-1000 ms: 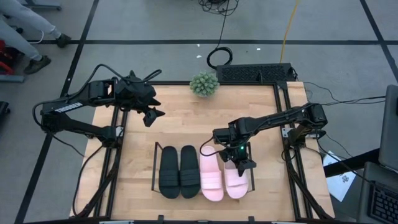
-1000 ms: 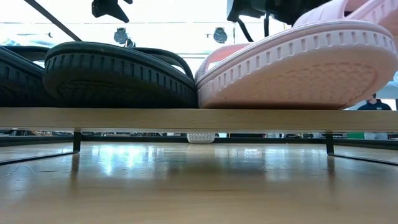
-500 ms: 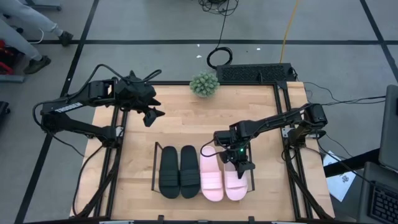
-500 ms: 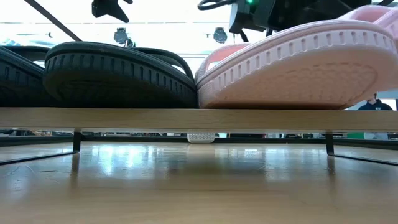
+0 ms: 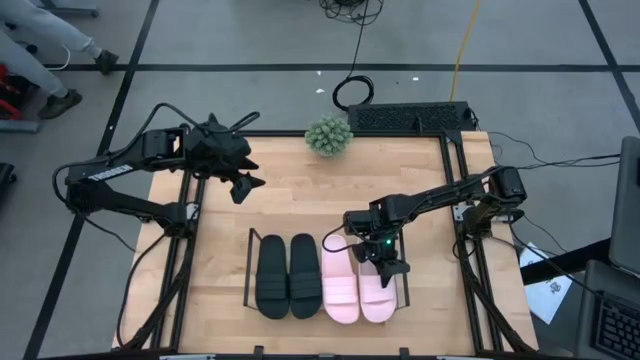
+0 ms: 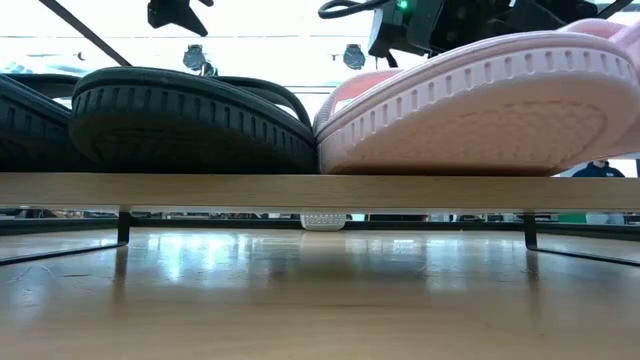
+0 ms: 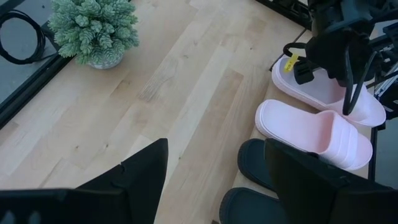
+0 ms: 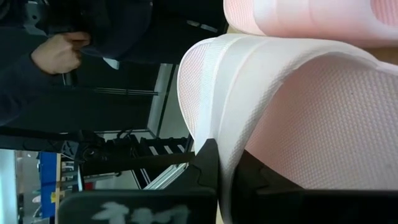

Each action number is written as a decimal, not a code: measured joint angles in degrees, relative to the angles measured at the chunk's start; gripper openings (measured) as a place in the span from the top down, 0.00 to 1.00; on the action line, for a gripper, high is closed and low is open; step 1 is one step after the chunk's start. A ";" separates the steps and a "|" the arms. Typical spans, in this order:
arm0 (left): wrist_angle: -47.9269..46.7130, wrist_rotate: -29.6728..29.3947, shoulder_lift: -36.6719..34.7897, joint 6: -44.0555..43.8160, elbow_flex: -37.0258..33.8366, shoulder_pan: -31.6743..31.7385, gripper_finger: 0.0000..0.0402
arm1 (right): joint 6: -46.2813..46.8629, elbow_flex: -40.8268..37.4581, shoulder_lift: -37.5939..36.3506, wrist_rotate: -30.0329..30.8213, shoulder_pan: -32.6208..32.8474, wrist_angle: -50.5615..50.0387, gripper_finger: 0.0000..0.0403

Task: Pick and place slides into the shelf
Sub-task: Put the pink slipper on the shelf, then return to Home Position

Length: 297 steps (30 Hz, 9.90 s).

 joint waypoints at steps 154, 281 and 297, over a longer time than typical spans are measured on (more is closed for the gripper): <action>2.30 0.25 7.56 -1.58 -0.02 -5.90 0.34 | 8.65 0.04 -1.68 15.75 -10.64 4.23 0.56; -16.75 25.75 -63.36 -4.17 -17.77 41.97 0.34 | 36.95 -47.01 -90.82 39.11 -33.86 37.97 0.99; -20.05 47.17 -63.36 10.15 -18.21 63.76 0.34 | 33.68 -47.25 -97.62 37.70 -33.73 42.80 0.99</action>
